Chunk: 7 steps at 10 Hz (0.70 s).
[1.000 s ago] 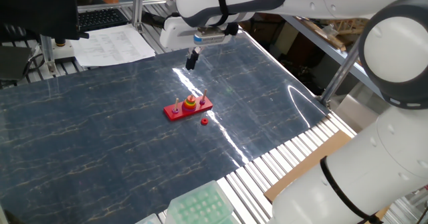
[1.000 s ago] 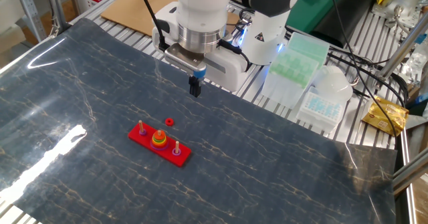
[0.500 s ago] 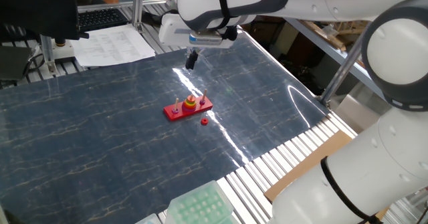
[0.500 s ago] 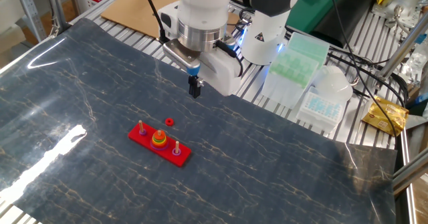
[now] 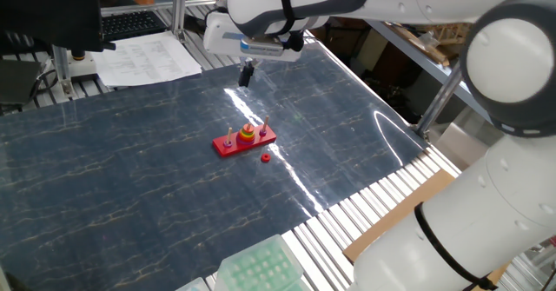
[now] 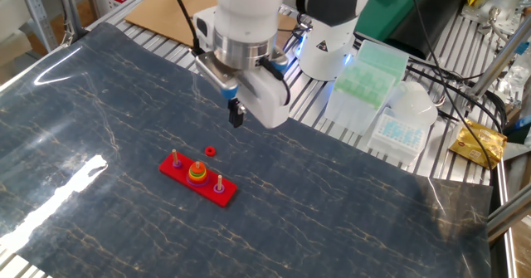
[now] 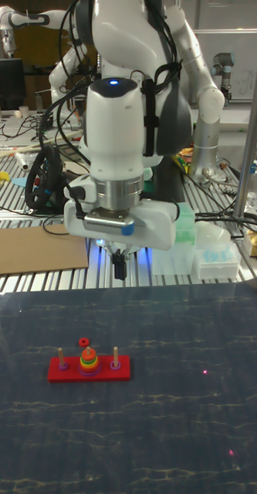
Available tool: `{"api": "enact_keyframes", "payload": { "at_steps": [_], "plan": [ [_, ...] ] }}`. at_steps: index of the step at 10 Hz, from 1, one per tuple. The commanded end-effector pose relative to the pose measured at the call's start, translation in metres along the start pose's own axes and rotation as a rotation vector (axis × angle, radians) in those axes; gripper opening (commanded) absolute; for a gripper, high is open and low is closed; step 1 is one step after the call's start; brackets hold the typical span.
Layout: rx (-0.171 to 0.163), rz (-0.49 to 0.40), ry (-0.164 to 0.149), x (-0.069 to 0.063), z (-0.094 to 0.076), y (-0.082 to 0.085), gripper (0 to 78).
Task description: Take out one Hanoi block and throw it aside
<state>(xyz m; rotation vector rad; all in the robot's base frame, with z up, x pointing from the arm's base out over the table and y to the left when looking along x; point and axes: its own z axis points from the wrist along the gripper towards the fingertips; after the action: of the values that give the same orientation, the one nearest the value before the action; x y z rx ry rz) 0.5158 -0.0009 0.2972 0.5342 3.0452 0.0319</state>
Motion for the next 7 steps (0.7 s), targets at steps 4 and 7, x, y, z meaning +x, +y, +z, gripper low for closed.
{"api": "enact_keyframes", "payload": {
  "at_steps": [4, 7],
  "plan": [
    [0.003, -0.006, 0.008, -0.028, 0.003, -0.015, 0.0],
    [0.002, -0.025, 0.001, -0.029, 0.004, -0.022, 0.0]
  ]
}}
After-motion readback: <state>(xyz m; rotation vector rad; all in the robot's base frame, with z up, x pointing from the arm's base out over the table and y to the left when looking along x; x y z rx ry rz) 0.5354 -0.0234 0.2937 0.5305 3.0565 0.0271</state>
